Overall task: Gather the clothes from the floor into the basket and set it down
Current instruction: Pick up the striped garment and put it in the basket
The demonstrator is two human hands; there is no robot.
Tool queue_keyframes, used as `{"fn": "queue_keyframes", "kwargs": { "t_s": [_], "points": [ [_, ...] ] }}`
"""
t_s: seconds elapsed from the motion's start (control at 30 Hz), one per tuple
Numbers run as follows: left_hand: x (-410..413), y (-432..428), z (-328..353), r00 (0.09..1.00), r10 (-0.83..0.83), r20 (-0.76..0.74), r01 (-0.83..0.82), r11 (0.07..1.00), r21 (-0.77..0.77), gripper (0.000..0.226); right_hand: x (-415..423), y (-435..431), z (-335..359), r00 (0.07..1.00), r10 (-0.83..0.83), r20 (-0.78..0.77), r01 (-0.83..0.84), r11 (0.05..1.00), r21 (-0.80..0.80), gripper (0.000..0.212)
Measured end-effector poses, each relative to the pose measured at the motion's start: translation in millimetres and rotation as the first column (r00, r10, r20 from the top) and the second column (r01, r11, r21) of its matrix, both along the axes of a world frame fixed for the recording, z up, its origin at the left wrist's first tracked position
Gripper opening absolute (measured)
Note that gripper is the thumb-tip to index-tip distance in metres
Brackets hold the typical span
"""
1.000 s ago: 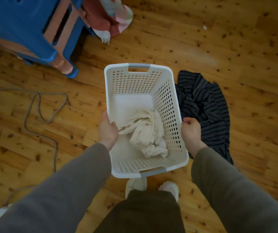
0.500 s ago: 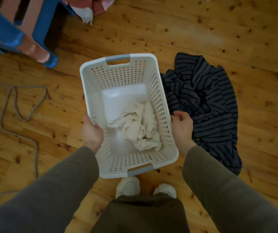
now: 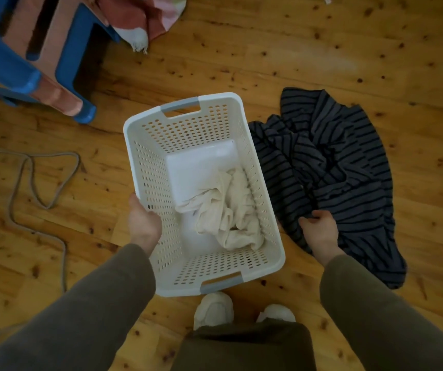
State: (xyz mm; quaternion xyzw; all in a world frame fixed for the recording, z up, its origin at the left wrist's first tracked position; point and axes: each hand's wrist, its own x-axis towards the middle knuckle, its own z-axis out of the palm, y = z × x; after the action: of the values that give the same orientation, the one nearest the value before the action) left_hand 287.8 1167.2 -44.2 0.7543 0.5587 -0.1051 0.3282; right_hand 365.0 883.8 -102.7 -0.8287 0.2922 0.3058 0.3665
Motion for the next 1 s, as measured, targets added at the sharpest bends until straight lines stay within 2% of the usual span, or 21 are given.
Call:
{"fn": "queue_keyframes", "kwargs": {
  "t_s": [0.17, 0.3, 0.57, 0.7, 0.83, 0.9, 0.97, 1.0],
  "points": [
    [-0.4, 4.9, -1.1, 1.0, -0.014, -0.017, 0.014, 1.0, -0.018, 0.039, 3.4, 12.0, -1.4, 0.999, 0.028, 0.026, -0.028, 1.0, -0.003, 0.048],
    [-3.6, 6.5, -4.0, 0.999, -0.037, 0.011, 0.037, 0.999, 0.007, 0.036, 8.8, 13.5, -14.1, 0.997, 0.068, 0.03, -0.066, 0.996, -0.067, 0.057],
    [2.2, -10.7, 3.5, 0.967, -0.154, 0.204, 0.135, 0.985, 0.103, 0.042, 6.7, 10.9, -46.8, 0.998, 0.028, -0.049, -0.037, 0.982, -0.183, 0.066],
    [12.7, -22.6, 7.4, 0.954, -0.179, 0.241, 0.147, 0.979, 0.144, 0.039, 5.6, -3.5, -65.7, 0.998, 0.055, -0.032, -0.061, 0.972, -0.225, 0.077],
    [23.6, -33.8, 14.2, 0.945, -0.218, 0.245, 0.179, 0.969, 0.171, 0.034, 5.2, -11.6, -86.3, 0.996, 0.085, -0.035, -0.09, 0.979, -0.184, 0.096],
    [28.3, -38.5, 20.3, 0.94, -0.244, 0.239, 0.208, 0.964, 0.166, 0.032, 4.4, -13.1, -94.1, 0.997, 0.07, -0.031, -0.074, 0.988, -0.137, 0.099],
    [32.0, -44.4, 27.2, 0.93, -0.288, 0.229, 0.255, 0.953, 0.162, 0.033, 1.2, -14.4, -99.3, 0.992, 0.125, -0.034, -0.129, 0.982, -0.14, 0.096],
    [33.4, -46.8, 30.5, 0.926, -0.308, 0.219, 0.276, 0.947, 0.165, 0.034, -0.7, -14.5, -99.8, 0.98, 0.193, -0.042, -0.197, 0.959, -0.202, 0.096]
  ]
}}
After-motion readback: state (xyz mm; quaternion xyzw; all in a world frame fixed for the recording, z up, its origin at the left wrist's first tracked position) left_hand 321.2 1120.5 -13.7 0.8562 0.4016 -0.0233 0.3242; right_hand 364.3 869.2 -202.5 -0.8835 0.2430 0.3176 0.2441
